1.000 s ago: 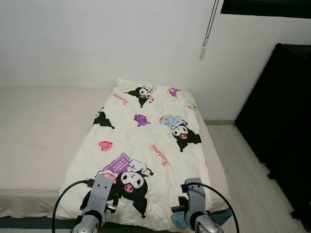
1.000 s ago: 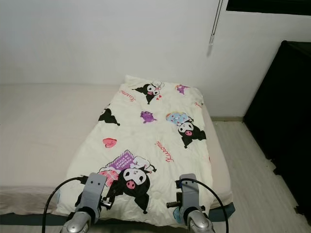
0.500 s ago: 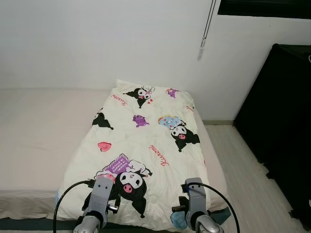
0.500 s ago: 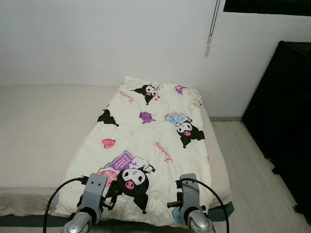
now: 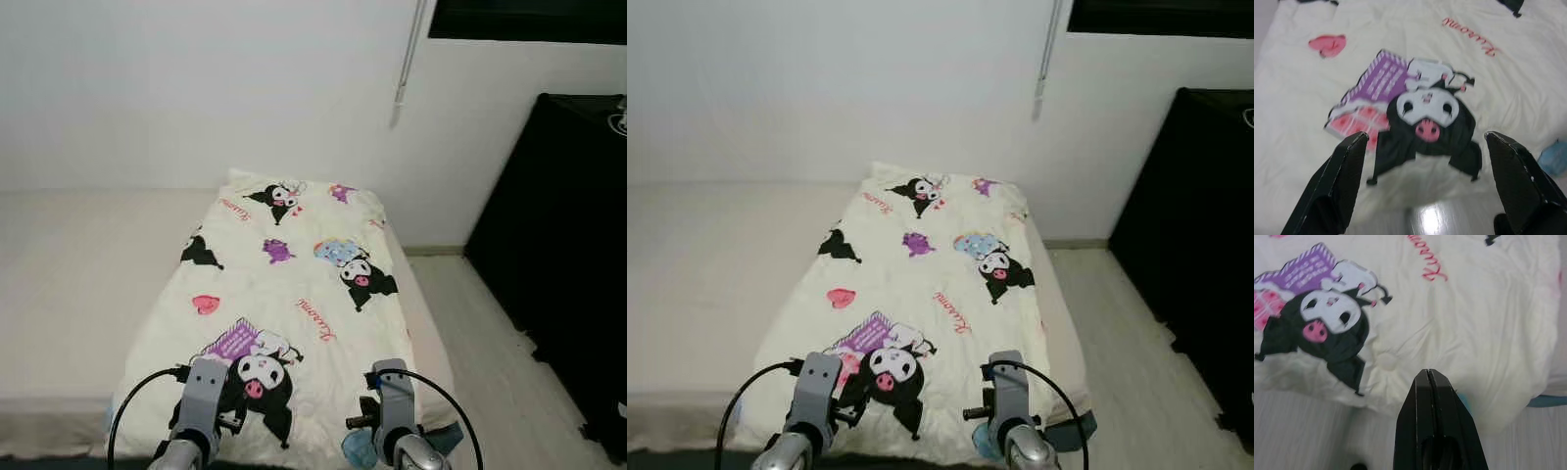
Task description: Clean up the room
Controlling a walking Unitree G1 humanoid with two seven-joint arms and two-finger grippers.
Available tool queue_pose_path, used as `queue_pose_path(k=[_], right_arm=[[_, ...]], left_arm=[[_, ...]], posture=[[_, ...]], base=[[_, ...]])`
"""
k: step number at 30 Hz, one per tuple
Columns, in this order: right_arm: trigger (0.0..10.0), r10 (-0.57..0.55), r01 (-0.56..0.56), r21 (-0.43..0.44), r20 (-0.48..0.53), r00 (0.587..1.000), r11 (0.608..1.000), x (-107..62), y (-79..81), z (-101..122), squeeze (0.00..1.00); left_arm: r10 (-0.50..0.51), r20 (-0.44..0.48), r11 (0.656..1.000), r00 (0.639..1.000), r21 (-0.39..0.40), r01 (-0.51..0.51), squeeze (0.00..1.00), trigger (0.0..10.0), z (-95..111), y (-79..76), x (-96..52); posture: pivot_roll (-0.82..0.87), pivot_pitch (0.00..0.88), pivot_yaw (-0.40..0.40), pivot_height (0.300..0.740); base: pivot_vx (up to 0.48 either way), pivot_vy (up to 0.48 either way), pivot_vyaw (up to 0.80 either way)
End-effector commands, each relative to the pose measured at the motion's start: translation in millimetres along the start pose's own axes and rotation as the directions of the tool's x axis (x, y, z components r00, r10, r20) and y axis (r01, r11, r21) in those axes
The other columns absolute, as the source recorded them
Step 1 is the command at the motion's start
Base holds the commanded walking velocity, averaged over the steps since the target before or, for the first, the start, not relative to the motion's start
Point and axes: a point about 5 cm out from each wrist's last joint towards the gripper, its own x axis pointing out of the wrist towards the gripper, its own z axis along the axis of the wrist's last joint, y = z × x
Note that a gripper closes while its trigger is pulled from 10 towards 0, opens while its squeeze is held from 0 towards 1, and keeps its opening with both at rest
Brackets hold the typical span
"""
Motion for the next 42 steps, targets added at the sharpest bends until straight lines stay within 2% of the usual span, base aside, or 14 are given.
queue_pose_path(k=[1, 8, 23, 42], right_arm=[[10.0, -0.005, 0.005, 0.006, 0.009, 1.0, 1.0, -0.5, -1.4, 0.9, 0.0], [10.0, -0.001, 0.001, 0.0, 0.004, 1.0, 1.0, -0.5, -1.7, 0.6, 0.0], [10.0, 0.011, -0.011, -0.006, -0.009, 1.0, 1.0, -0.6, -0.1, -1.1, 0.0], [10.0, 0.004, -0.003, 0.019, -0.018, 1.0, 1.0, -0.4, 0.6, -2.4, 0.0]], left_arm=[[0.0, 0.013, 1.0, 1.0, -0.015, 0.0, 0.0, 10.0, 1.9, -1.7, 0.3], [0.006, 0.011, 1.0, 1.0, -0.011, -0.006, 0.0, 10.0, 1.7, -1.1, 0.2], [0.037, 0.013, 0.999, 0.999, -0.005, -0.037, 0.0, 10.0, -0.1, 3.8, -2.4], [0.014, -0.003, 1.0, 1.0, 0.022, -0.014, 0.0, 10.0, -0.6, 4.3, -1.1]], posture=[[-0.01, 0.063, -0.045, 0.74], [-0.01, 0.064, -0.048, 0.74], [-0.01, 0.064, -0.054, 0.74], [0.0, 0.07, -0.044, 0.74]], base=[[0.461, 0.0, 0.0], [0.42, 0.0, 0.0], [0.0, 0.0, 0.0], [0.0, 0.0, 0.0]])
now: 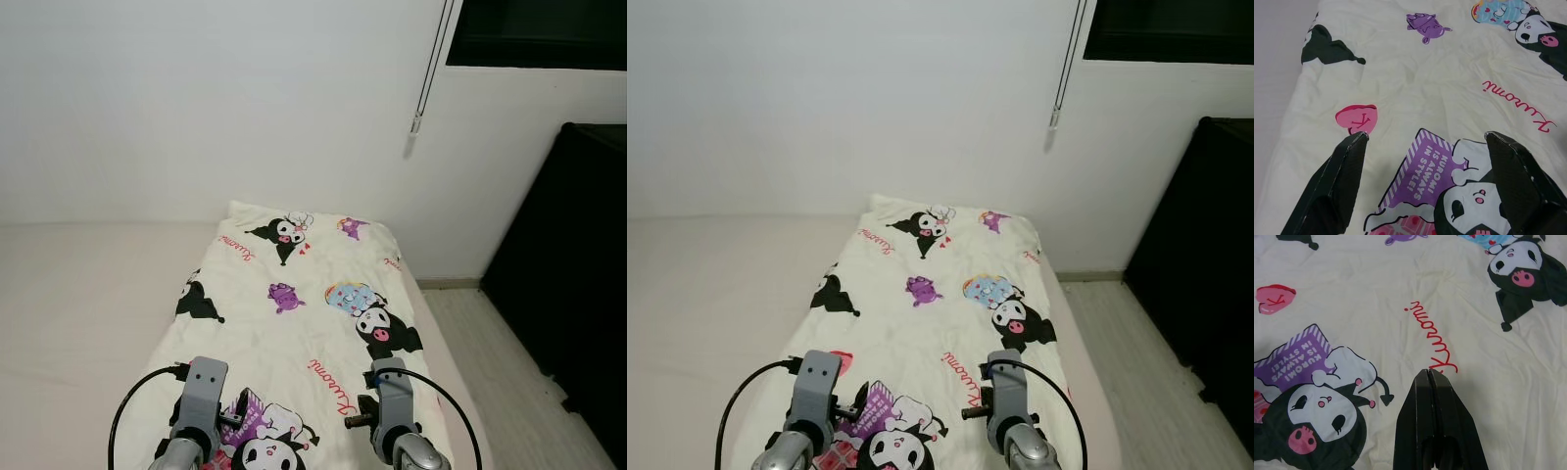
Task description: Clean up the room
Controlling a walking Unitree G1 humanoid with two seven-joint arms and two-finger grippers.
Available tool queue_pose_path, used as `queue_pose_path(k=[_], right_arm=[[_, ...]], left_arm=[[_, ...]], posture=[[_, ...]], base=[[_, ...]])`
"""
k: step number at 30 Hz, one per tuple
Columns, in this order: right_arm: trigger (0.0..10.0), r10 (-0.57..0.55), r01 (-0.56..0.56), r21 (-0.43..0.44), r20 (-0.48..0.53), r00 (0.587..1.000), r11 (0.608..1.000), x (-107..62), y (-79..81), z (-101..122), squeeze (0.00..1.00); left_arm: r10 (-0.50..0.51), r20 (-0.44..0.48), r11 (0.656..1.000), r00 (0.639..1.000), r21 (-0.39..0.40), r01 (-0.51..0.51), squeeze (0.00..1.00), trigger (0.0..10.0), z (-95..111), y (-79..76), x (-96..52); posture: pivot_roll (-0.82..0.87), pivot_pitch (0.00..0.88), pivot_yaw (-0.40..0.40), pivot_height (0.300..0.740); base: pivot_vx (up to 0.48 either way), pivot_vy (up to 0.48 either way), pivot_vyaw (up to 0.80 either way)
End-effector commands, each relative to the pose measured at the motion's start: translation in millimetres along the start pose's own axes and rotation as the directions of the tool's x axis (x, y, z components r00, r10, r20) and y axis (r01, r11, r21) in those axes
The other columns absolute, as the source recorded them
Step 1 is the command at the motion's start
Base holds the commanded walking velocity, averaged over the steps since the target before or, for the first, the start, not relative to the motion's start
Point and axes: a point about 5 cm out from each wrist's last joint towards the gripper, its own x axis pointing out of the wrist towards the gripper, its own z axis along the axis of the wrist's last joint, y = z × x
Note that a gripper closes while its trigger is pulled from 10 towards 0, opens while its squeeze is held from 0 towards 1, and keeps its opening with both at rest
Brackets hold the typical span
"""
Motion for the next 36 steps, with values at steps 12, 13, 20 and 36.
queue_pose_path(k=[12, 13, 20, 36], right_arm=[[10.0, -0.015, 0.017, 0.047, -0.03, 0.999, 0.999, -1.2, 1.0, -6.5, 0.0], [10.0, -0.016, 0.018, 0.048, -0.031, 0.999, 0.999, -1.2, 1.0, -6.6, 0.0], [10.0, -0.019, 0.021, 0.058, -0.032, 0.999, 0.998, -1.1, 0.8, -6.6, 0.0], [10.0, -0.014, 0.016, 0.07, -0.036, 0.999, 0.997, -0.4, 4.1, -7.2, 0.0]], left_arm=[[-0.009, -0.053, 1.0, 0.999, 0.024, 0.011, 0.0, 10.0, -6.2, 3.6, -0.2], [-0.011, -0.053, 1.0, 0.999, 0.023, 0.012, 0.0, 10.0, -6.2, 3.3, -0.2], [-0.029, -0.051, 1.0, 0.998, 0.0, 0.029, 0.0, 10.0, -5.6, 1.2, -0.3], [-0.031, -0.06, 0.999, 0.998, 0.012, 0.032, 0.0, 10.0, -6.7, 3.9, -1.7]], posture=[[0.0, 0.084, -0.035, 0.74], [0.0, 0.084, -0.035, 0.74], [0.0, 0.09, -0.035, 0.74], [0.01, 0.093, -0.031, 0.74]], base=[[0.0, 0.0, 0.0], [0.0, 0.0, 0.0], [-0.035, 0.0, 0.0], [-0.305, 0.0, 0.0]])
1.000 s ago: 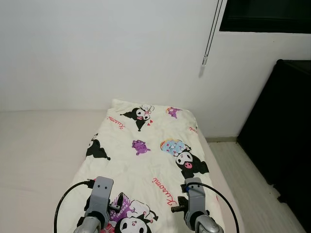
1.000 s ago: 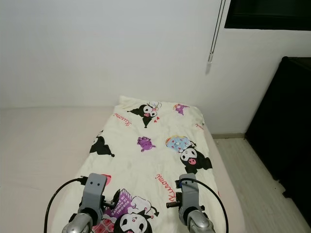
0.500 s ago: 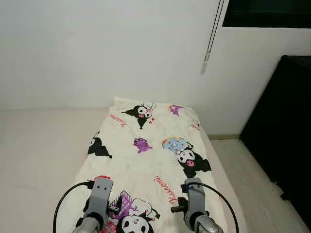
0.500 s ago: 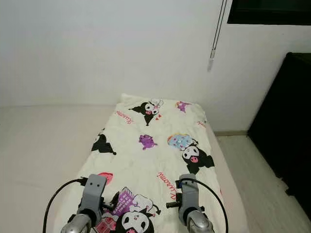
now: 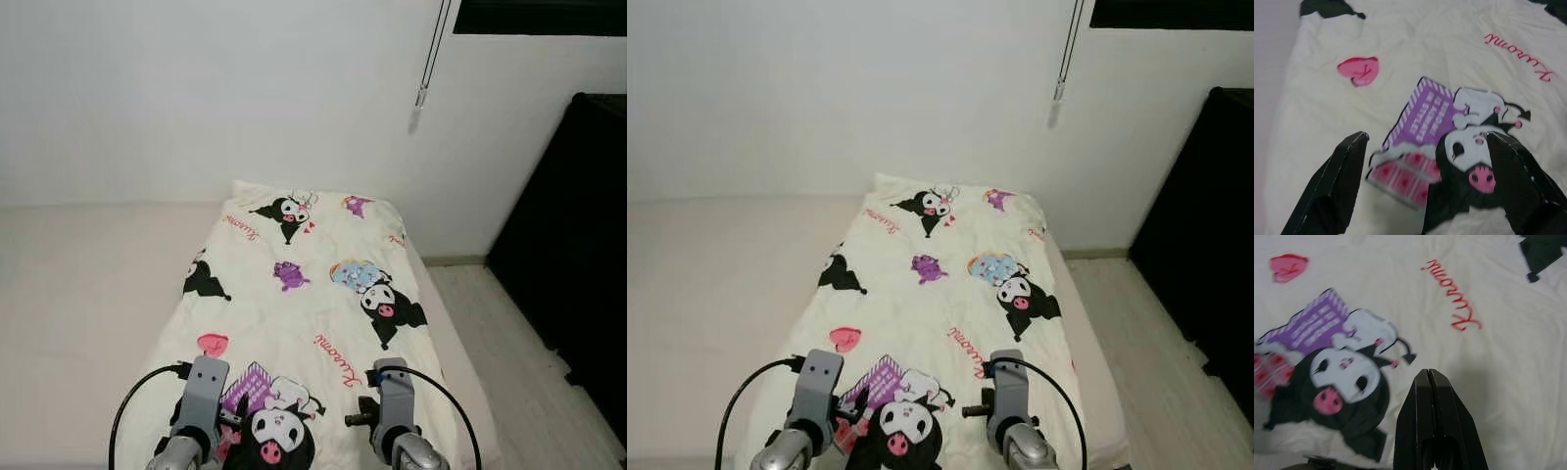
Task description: Clean up the room
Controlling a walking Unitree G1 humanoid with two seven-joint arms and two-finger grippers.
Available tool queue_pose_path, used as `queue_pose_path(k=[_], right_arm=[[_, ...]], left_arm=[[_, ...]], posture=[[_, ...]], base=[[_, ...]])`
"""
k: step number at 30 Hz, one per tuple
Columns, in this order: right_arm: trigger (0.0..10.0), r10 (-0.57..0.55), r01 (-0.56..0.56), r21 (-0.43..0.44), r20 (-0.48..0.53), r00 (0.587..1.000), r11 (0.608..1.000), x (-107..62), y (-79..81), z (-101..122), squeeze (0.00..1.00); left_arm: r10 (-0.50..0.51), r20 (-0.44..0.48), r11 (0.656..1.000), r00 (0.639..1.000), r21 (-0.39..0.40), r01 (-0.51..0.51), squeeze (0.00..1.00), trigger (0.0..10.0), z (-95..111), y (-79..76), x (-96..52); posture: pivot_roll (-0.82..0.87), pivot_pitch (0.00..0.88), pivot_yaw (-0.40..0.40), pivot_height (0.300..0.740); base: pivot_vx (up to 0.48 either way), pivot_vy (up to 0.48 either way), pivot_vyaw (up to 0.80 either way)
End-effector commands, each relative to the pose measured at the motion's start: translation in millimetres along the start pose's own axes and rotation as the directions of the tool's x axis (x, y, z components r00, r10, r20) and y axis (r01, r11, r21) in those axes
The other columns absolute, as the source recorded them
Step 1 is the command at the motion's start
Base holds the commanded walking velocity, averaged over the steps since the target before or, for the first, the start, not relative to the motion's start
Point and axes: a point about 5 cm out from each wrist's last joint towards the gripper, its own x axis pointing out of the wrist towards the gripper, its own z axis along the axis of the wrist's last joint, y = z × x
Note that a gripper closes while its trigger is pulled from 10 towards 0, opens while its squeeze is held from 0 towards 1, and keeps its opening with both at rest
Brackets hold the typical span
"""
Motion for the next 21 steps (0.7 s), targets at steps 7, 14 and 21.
queue_pose_path(k=[7, 14, 21], right_arm=[[10.0, -0.012, 0.013, 0.032, -0.02, 1.0, 0.999, -1.2, 0.4, -5.5, 0.0], [10.0, -0.013, 0.015, 0.047, -0.024, 1.0, 0.999, -2.7, 1.2, -9.1, 0.0], [10.0, -0.03, 0.031, 0.05, -0.021, 0.999, 0.998, -3.9, -3.8, -9.1, 0.0]], left_arm=[[-0.021, -0.02, 1.0, 1.0, 0.017, 0.021, 0.0, 10.0, -2.0, 2.0, -1.5], [-0.046, -0.025, 0.998, 0.999, 0.04, 0.047, 0.0, 10.0, 0.3, 0.9, 0.5], [-0.049, -0.042, 0.997, 0.998, 0.055, 0.051, 0.0, 10.0, -0.3, -1.7, 2.6]], posture=[[0.02, 0.093, -0.017, 0.74], [0.02, 0.089, -0.009, 0.74], [0.01, 0.085, -0.003, 0.74]], base=[[0.0, 0.0, 0.0], [0.0, 0.0, 0.0], [0.0, 0.0, 0.0]])
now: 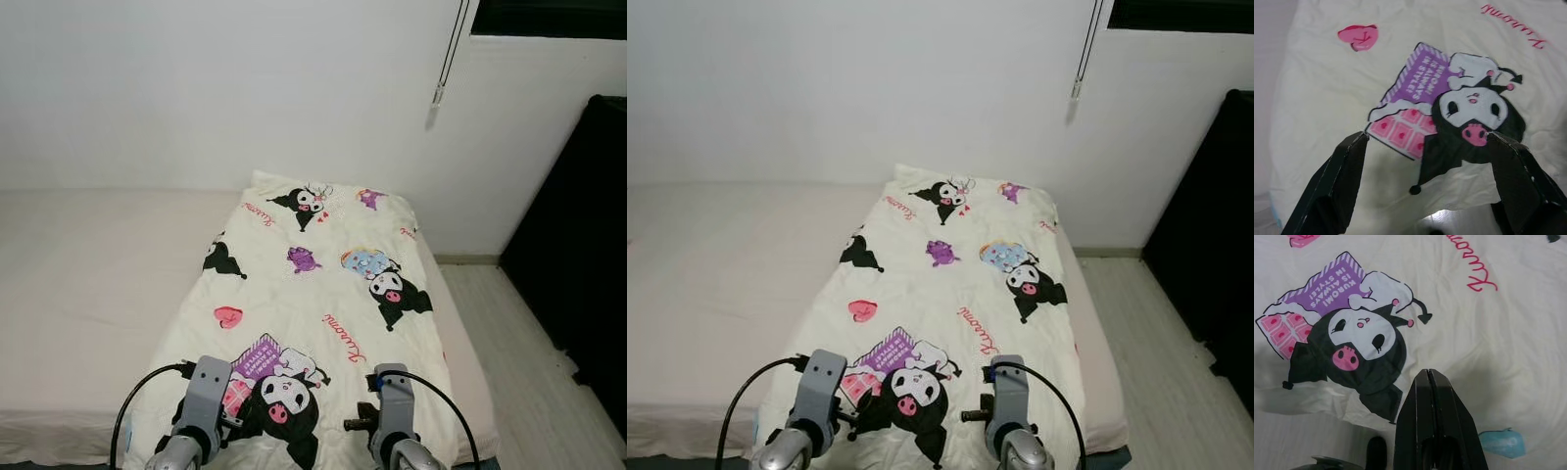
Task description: Clean up the room
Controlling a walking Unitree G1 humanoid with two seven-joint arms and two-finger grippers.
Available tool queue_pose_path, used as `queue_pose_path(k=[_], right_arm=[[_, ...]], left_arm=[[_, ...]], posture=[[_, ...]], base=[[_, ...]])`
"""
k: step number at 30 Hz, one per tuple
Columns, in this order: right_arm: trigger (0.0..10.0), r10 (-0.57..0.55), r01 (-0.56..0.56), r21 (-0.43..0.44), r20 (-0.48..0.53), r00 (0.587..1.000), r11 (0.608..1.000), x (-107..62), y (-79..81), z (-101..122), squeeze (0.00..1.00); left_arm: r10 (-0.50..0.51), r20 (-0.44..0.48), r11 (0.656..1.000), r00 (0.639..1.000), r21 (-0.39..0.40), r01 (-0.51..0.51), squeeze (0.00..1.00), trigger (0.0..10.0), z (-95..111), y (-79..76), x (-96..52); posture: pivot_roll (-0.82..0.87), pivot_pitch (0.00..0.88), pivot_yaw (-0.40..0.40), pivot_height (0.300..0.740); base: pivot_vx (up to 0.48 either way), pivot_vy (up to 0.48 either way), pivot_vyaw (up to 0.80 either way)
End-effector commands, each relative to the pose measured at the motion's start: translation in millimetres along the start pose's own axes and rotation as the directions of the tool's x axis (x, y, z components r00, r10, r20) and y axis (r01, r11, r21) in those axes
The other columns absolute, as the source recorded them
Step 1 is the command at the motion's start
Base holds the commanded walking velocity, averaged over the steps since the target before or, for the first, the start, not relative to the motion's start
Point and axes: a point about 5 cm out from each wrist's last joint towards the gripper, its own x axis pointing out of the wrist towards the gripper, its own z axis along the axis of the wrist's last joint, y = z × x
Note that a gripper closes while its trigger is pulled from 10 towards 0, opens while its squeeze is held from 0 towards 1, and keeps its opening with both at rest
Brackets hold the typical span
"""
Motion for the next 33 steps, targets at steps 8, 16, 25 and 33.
queue_pose_path(k=[8, 16, 25, 33], right_arm=[[10.0, -0.026, 0.027, -0.018, 0.014, 1.0, 0.999, -1.2, -6.1, 2.5, 0.0], [10.0, -0.025, 0.026, -0.019, 0.042, 0.999, 0.999, -0.2, -8.8, 11.1, 0.0], [10.0, -0.02, 0.021, -0.026, 0.039, 0.999, 0.999, -0.1, -8.6, 11.3, 0.0], [10.0, -0.02, 0.021, -0.023, 0.041, 0.999, 1.0, -0.5, -10.3, 12.6, 0.0]], left_arm=[[0.025, -0.043, 0.999, 0.999, 0.028, -0.023, 0.0, 10.0, -3.4, 0.0, 2.4], [0.031, -0.038, 0.999, 0.999, 0.009, -0.03, 0.0, 10.0, -3.3, -5.2, 2.7], [0.034, -0.046, 0.999, 0.998, 0.024, -0.033, 0.0, 10.0, -4.4, -7.9, 2.8], [0.039, -0.047, 0.999, 0.998, -0.001, -0.039, 0.0, 10.0, -0.6, -7.1, 5.6]], posture=[[0.0, 0.086, -0.007, 0.74], [-0.01, 0.091, -0.019, 0.74], [-0.01, 0.096, -0.025, 0.74], [-0.02, 0.099, -0.024, 0.74]], base=[[0.0, 0.0, 0.0], [0.0, 0.0, 0.0], [0.0, -0.355, 0.0], [0.0, 0.0, 0.0]])
